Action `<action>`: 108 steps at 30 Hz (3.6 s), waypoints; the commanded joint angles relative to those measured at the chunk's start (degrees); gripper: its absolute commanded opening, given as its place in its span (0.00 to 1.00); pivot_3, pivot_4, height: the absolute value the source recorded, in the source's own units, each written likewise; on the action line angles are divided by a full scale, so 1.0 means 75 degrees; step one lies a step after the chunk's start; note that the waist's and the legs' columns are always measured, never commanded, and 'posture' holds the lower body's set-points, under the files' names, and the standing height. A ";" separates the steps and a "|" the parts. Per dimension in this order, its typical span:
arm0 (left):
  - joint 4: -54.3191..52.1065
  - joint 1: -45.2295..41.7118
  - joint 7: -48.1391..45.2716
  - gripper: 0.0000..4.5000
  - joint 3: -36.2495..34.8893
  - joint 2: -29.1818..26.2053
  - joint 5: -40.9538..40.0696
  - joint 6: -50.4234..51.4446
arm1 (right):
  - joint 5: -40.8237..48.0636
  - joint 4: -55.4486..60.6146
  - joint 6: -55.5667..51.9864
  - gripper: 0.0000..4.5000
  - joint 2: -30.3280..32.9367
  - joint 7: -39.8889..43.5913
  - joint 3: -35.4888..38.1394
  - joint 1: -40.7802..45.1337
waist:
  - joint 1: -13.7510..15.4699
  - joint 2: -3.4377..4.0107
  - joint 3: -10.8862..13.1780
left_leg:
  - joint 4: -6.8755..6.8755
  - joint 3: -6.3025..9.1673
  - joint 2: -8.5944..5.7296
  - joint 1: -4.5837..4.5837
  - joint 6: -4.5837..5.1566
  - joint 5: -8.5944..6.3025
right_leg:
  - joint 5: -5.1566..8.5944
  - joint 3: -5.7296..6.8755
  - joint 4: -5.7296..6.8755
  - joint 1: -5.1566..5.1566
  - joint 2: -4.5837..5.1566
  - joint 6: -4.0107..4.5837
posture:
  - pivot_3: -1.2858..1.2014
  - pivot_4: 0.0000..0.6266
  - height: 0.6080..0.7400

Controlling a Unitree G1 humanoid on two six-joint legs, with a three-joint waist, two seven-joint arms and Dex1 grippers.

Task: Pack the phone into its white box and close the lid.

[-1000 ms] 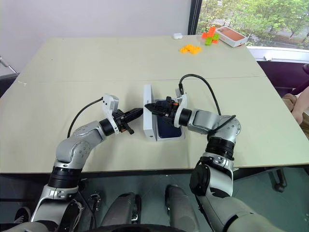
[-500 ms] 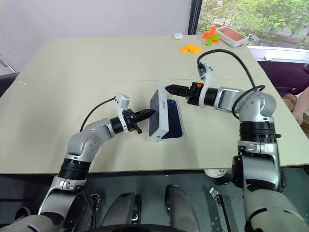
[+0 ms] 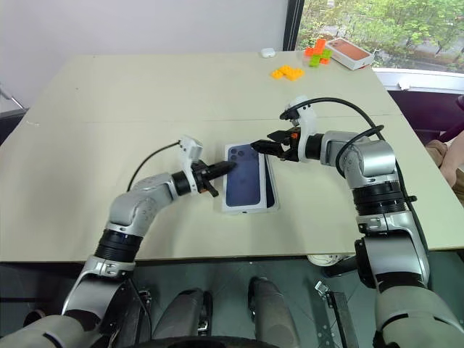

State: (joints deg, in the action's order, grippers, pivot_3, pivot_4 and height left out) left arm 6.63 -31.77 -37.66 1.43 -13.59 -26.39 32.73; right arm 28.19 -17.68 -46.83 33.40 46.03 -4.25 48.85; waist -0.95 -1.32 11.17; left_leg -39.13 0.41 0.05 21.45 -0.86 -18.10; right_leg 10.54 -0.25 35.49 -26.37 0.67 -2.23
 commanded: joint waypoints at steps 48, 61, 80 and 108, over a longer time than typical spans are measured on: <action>0.0428 -0.0858 -0.1584 0.00 0.0983 -0.0167 0.0534 0.1305 | -0.3856 0.0456 0.3912 0.01 0.1286 0.2429 -0.1388 -0.1057 | 0.0031 0.0005 0.0004 | -0.0012 -0.0026 -0.0023 -0.0014 -0.0001 0.0000 | -0.0013 -0.0054 0.0015 0.0001 0.0009 -0.0011 | 0.52 0.24 1.00; 0.0436 -0.0667 -0.1608 0.00 0.1140 -0.0314 0.0772 0.1226 | -0.3990 0.0550 0.4030 0.01 0.1224 0.2483 -0.1382 -0.1051 | 0.0017 0.0006 0.0004 | -0.0013 -0.0027 -0.0027 -0.0022 -0.0002 0.0001 | -0.0013 -0.0057 0.0034 0.0000 0.0005 -0.0011 | 0.52 0.24 1.00; 0.0259 -0.0587 -0.1530 0.00 0.1101 -0.0368 0.0748 0.1194 | -0.4408 0.0762 0.4757 0.01 0.1788 0.3190 -0.1620 -0.1500 | 0.0018 0.0005 0.0003 | -0.0023 -0.0028 -0.0028 -0.0027 -0.0004 0.0002 | -0.0013 -0.0059 0.0050 0.0002 0.0006 -0.0012 | 0.52 0.24 1.00; 0.1413 -0.1143 -0.0963 0.00 0.1551 0.0542 0.1500 0.0124 | -0.3550 0.1402 0.3200 0.01 0.1792 0.3627 -0.1388 -0.1827 | 0.0014 -0.0010 -0.0009 | -0.0018 -0.0039 -0.0048 -0.0031 -0.0037 0.0022 | -0.0036 -0.0065 0.0034 0.0017 0.0038 -0.0046 | 0.52 0.24 1.00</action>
State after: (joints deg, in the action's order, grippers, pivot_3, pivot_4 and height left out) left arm 18.30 -40.79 -43.41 10.99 -8.62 -16.48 33.17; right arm 1.33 -9.21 -21.29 46.04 70.90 -13.16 36.57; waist -0.84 -1.40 11.10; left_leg -39.27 0.12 -0.29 21.16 -1.13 -17.93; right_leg 10.27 -0.75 35.68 -26.13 0.87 -2.58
